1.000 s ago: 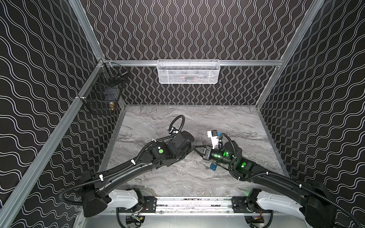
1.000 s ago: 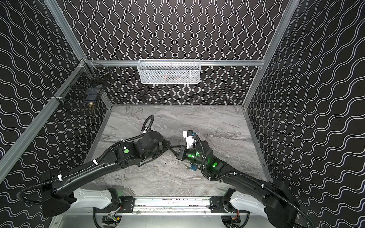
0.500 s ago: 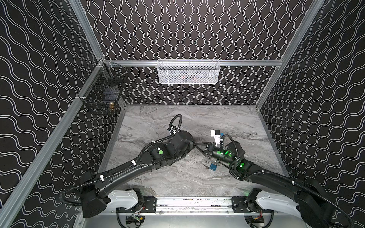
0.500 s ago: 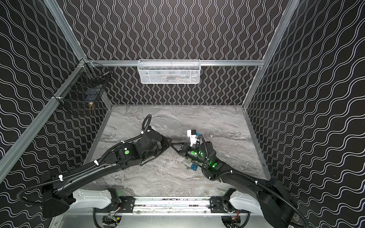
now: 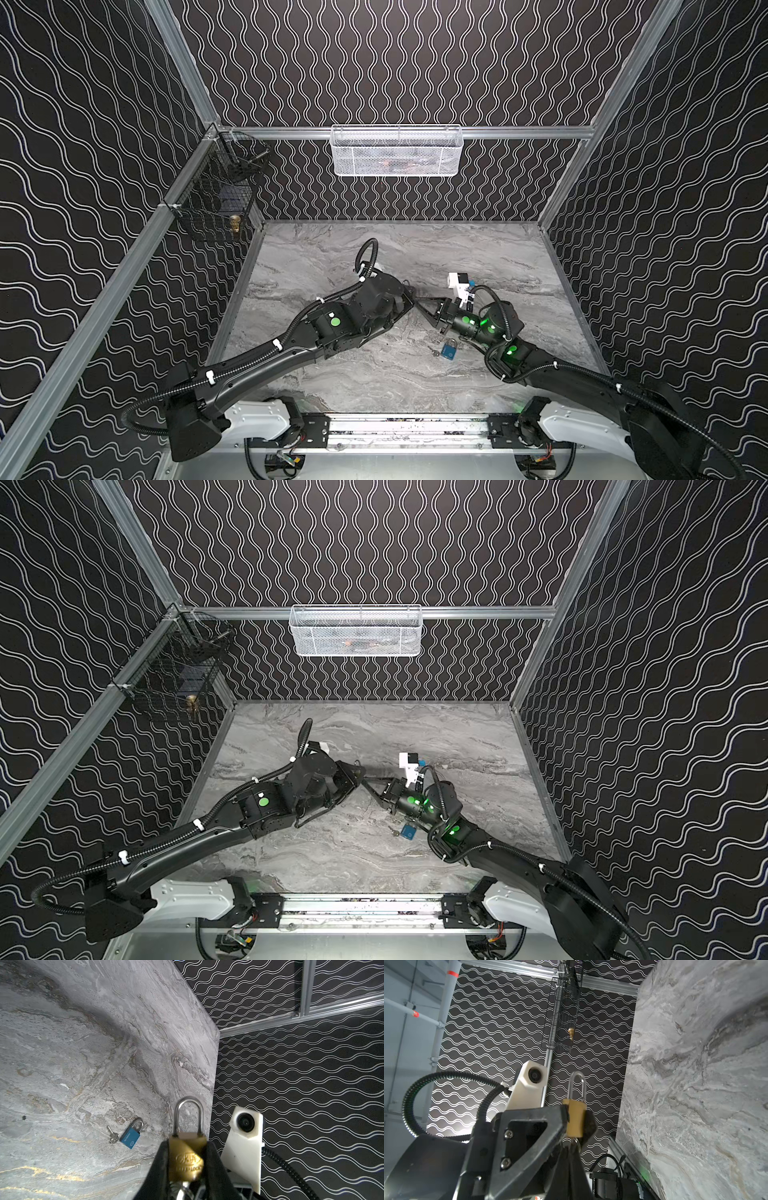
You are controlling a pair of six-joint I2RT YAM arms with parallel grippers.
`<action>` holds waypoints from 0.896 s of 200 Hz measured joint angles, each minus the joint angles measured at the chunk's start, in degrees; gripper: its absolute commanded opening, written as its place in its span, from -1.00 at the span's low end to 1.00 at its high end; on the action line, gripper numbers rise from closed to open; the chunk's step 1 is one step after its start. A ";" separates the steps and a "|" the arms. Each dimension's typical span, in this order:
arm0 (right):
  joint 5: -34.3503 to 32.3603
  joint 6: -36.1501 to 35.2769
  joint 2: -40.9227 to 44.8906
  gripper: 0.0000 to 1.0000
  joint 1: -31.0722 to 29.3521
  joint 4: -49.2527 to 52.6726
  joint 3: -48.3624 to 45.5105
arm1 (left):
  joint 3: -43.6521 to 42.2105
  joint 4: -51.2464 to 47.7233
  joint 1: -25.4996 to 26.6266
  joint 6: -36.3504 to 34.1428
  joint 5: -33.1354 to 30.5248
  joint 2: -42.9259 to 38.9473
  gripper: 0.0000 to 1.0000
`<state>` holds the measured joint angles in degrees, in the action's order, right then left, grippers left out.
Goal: Unlock with the key
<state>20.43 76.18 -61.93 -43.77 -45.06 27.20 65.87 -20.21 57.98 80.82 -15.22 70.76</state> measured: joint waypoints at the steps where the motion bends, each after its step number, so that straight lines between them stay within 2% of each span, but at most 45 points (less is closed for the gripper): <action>1: 0.02 -0.26 0.15 -1.00 0.00 0.26 0.07 | 0.04 -0.02 0.00 0.00 0.00 -0.02 -1.00; 22: 0.55 -4.35 2.36 -0.87 -0.07 4.85 0.87 | -0.02 -0.52 0.22 -1.44 0.79 -0.74 -1.00; 37: 1.51 -7.56 3.39 -0.58 -0.11 8.31 1.81 | -0.55 -0.70 0.31 -2.19 1.09 -1.33 -1.00; 65: 3.72 -13.99 5.70 -0.46 -0.35 15.17 4.07 | -0.44 -1.51 0.31 -6.45 0.94 -2.14 -1.00; 79: 4.09 -17.35 7.08 -0.30 -0.33 19.15 5.86 | -0.33 -2.99 0.24 -9.94 -0.28 -2.67 -1.00; 107: 4.07 -24.65 8.76 0.04 0.35 30.56 12.11 | -1.84 -4.31 0.20 -21.00 -3.48 -4.70 -1.00; 145: 4.98 -33.05 4.24 0.19 4.04 46.69 20.81 | -11.52 -0.74 0.20 -39.28 -7.50 -9.90 -1.00; 179: 7.91 -41.05 -3.69 0.24 4.31 59.25 30.01 | -20.76 8.87 0.20 -53.02 -6.23 -14.43 -1.00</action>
<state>28.34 35.14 -65.63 -39.46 14.20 57.21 45.10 -11.33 58.17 27.79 -21.45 56.34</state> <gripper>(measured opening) 0.613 0.245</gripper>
